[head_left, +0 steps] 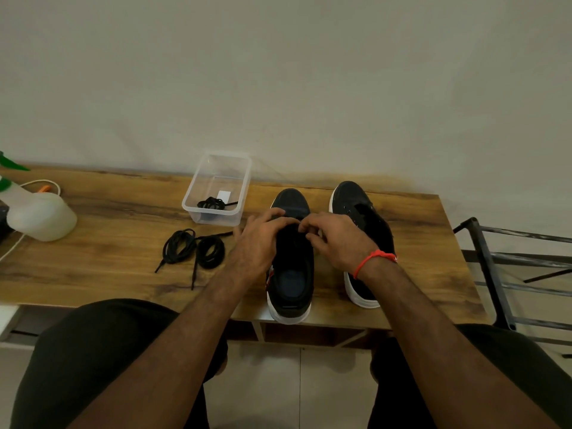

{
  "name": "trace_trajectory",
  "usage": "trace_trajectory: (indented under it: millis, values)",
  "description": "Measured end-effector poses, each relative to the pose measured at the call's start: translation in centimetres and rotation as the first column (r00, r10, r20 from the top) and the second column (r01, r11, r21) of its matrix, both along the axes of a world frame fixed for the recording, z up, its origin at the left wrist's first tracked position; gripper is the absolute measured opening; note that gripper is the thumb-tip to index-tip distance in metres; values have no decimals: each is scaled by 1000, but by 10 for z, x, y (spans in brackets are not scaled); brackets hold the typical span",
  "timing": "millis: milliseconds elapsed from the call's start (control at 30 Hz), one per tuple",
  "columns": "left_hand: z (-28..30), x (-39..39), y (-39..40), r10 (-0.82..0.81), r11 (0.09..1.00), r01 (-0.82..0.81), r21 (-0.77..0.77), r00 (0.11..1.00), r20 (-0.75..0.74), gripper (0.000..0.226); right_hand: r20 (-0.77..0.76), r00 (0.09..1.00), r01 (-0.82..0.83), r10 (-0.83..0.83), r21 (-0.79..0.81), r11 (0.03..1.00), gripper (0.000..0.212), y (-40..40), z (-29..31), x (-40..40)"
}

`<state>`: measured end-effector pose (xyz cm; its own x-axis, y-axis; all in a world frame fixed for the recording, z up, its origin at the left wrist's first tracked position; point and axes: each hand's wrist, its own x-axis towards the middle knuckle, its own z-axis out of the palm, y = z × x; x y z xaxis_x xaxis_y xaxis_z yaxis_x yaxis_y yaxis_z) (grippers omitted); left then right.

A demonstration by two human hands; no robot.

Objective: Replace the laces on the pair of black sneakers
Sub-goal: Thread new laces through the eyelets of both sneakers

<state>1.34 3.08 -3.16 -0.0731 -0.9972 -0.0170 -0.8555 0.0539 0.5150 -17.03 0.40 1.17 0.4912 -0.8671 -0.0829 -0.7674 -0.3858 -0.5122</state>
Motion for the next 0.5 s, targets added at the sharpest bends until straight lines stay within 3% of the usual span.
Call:
trace_trajectory:
  millis: [233,500]
  values:
    - [2,3,2,138,983,-140,-116,990,-26,17,-20,1000,-16,16,-6,1000,28,0,1,-1]
    - [9,6,4,239,964,-226,-142,968,78,17,-96,995,12,-16,-42,999,16,0,0,-4]
